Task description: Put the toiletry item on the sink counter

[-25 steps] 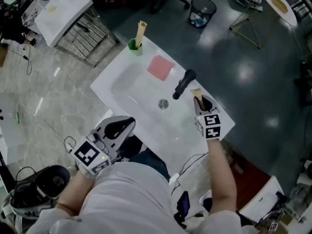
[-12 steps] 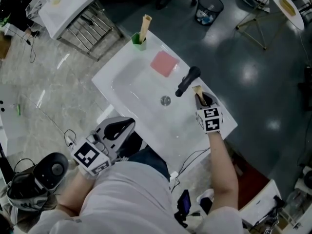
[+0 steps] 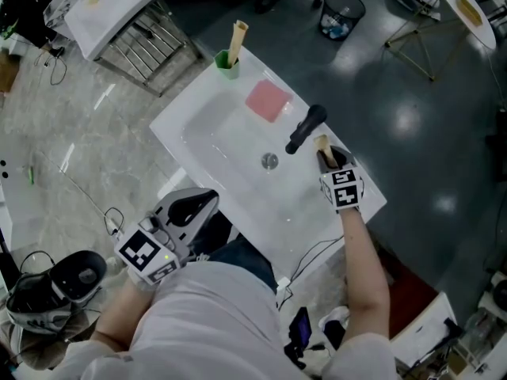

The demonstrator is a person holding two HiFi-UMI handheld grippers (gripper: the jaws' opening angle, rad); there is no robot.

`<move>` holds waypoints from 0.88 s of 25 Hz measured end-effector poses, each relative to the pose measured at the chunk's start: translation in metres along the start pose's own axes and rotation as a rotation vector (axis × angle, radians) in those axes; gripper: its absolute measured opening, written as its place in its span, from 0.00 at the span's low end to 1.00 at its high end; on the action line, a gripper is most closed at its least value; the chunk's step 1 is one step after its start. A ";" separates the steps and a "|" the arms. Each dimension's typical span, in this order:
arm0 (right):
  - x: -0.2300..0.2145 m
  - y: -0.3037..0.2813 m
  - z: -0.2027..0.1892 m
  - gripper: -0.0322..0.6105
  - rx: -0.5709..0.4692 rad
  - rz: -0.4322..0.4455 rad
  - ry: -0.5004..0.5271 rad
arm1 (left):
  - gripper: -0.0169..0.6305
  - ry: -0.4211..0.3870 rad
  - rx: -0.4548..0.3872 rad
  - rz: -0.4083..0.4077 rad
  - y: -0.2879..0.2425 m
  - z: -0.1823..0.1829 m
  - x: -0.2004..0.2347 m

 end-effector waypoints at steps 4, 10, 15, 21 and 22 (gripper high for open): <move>0.000 0.003 -0.001 0.23 0.023 0.004 0.009 | 0.05 0.001 -0.003 0.001 -0.001 0.000 -0.006; 0.002 0.001 0.005 0.30 0.050 -0.018 0.021 | 0.05 0.003 -0.004 0.002 0.005 -0.001 0.001; 0.000 0.003 0.005 0.37 0.058 -0.034 0.028 | 0.05 -0.001 -0.007 0.005 0.008 -0.001 0.002; 0.001 0.011 0.008 0.42 0.043 -0.044 0.015 | 0.05 -0.009 -0.015 -0.001 0.012 -0.001 0.000; 0.001 0.014 0.009 0.42 0.039 -0.044 0.013 | 0.05 -0.010 -0.016 -0.003 0.012 0.000 0.000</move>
Point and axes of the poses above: the fingertips, and each gripper's own axes: y backward along the fingers, x to its left, z out of its top, the point moved 10 cm from there along y, backward along the fingers, and after that the axes turned 8 degrees about x, right-handed, at the moved point
